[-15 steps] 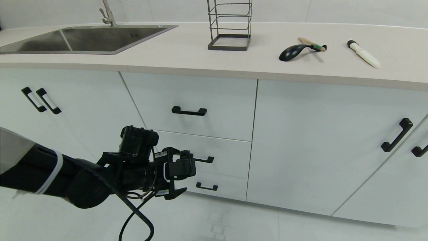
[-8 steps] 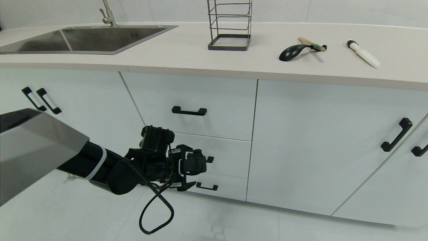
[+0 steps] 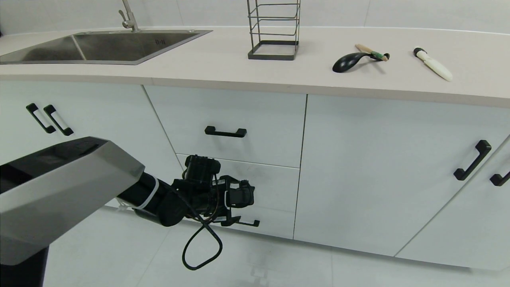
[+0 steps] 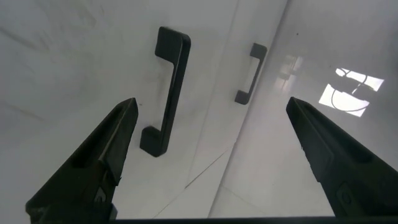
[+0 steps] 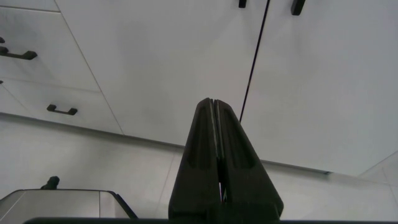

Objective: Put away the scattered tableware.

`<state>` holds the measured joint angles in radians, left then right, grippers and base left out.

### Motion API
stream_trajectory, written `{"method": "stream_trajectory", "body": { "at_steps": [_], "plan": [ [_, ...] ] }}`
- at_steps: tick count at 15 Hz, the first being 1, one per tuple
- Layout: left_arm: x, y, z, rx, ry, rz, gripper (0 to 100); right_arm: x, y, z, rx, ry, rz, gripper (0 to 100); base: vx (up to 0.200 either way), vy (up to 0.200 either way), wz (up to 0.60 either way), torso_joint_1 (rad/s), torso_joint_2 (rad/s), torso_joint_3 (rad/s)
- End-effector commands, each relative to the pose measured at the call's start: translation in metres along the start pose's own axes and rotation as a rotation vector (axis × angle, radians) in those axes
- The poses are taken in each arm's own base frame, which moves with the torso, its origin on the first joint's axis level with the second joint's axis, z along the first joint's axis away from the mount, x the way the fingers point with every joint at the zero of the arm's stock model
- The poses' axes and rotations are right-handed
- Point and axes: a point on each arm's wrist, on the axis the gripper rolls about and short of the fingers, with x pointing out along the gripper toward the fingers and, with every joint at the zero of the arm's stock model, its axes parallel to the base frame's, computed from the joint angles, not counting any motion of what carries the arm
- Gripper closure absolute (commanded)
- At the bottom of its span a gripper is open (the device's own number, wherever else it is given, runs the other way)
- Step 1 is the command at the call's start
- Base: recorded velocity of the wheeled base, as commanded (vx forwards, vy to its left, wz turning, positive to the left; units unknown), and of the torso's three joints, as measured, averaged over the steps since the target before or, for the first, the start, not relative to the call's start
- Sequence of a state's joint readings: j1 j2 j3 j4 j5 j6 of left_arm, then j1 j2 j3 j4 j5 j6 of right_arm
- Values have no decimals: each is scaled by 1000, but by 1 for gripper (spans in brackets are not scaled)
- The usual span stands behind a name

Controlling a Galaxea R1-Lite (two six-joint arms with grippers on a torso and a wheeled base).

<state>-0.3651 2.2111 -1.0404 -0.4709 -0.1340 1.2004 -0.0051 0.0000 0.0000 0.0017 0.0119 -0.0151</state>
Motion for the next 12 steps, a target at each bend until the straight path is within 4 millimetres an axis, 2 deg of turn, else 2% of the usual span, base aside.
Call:
{"method": "stream_trajectory", "body": {
  "at_steps": [1,10,12],
  "plan": [
    [9,-5,-4,-12,5,-7,0,0,0,0,0,0,1,100,0,0,0,0,0,0],
    [24,-13,-11,-19,13,-4,0,0,0,0,0,0,1,100,0,0,0,0,0,0],
    [27,-18,-11,-68,11,-20,0,0,0,0,0,0,1,100,0,0,0,0,0,0]
  ]
}}
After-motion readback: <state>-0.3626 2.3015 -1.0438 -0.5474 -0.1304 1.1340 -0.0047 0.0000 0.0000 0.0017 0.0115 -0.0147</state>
